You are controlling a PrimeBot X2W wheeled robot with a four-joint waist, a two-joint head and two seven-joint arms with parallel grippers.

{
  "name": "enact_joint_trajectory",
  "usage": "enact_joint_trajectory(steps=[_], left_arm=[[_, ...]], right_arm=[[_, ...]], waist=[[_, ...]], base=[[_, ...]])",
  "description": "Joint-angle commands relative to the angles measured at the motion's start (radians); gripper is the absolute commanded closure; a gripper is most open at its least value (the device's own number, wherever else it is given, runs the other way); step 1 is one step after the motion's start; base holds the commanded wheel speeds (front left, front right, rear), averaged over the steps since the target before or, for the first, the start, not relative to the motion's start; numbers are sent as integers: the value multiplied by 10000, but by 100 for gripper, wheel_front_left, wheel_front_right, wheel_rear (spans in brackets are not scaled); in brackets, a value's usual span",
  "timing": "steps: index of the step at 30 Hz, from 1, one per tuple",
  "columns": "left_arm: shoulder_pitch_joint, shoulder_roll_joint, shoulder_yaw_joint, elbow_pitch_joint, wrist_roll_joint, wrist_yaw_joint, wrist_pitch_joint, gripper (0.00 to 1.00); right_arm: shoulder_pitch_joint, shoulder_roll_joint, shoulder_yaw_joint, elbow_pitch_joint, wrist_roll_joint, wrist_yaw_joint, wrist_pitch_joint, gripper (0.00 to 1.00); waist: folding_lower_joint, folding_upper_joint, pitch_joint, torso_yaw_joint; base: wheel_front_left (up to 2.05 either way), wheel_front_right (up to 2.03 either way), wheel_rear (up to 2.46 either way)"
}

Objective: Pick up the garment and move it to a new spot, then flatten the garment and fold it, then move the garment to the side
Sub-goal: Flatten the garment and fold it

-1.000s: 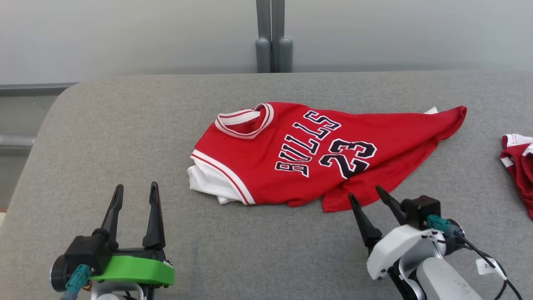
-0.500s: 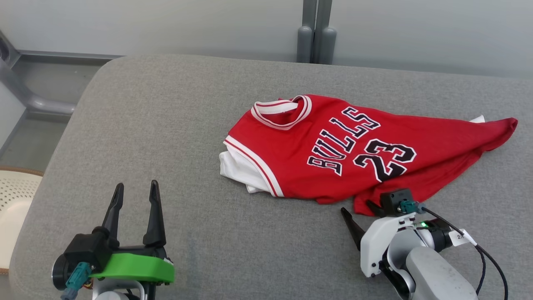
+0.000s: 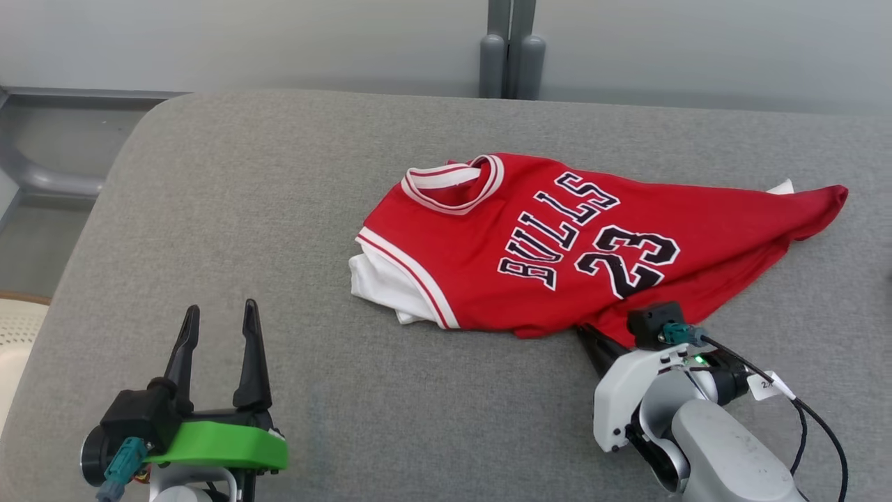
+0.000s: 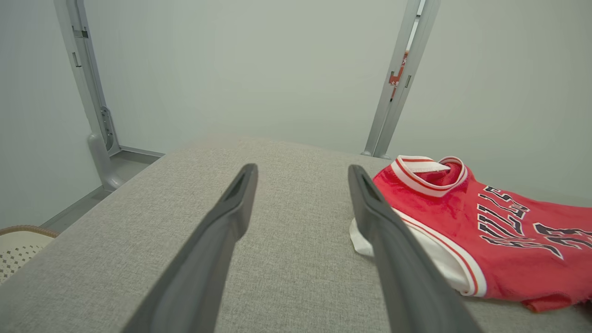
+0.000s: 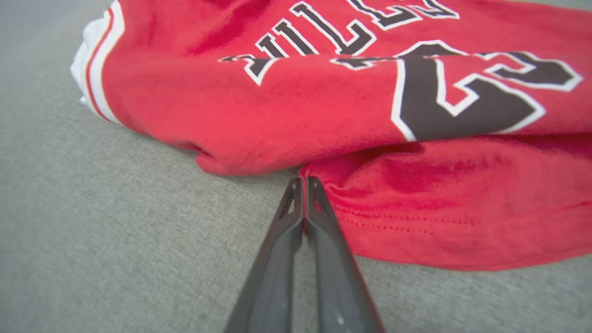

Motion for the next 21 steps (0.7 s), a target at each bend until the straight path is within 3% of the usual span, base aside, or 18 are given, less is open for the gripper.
enact_joint_trajectory(steps=[1,6,11,17,21], left_arm=[[43,19,54,9,49,6,0,0],[159,70,193,-9,82,0,0,0],[212,99,298,-19,74,-26,0,0],[142,118,342,-4,139,-42,0,0],[56,162,341,13,153,-70,0,0]], right_arm=[[232,-113,244,-366,335,5,132,100],[931,-1513,1110,-2640,1847,2,1066,100],[1849,-3376,918,-5028,3267,3,2290,100],[2842,-4898,360,-6489,4534,5,3676,100],[3440,-5566,31,-6603,5251,5,4336,100]], waist=[[0,0,-155,-378],[0,0,-259,-951],[0,0,-192,-1482],[0,0,-67,-1890],[0,0,5,-1986]], base=[[0,0,0],[0,0,0],[0,0,0],[0,0,0],[0,0,0]])
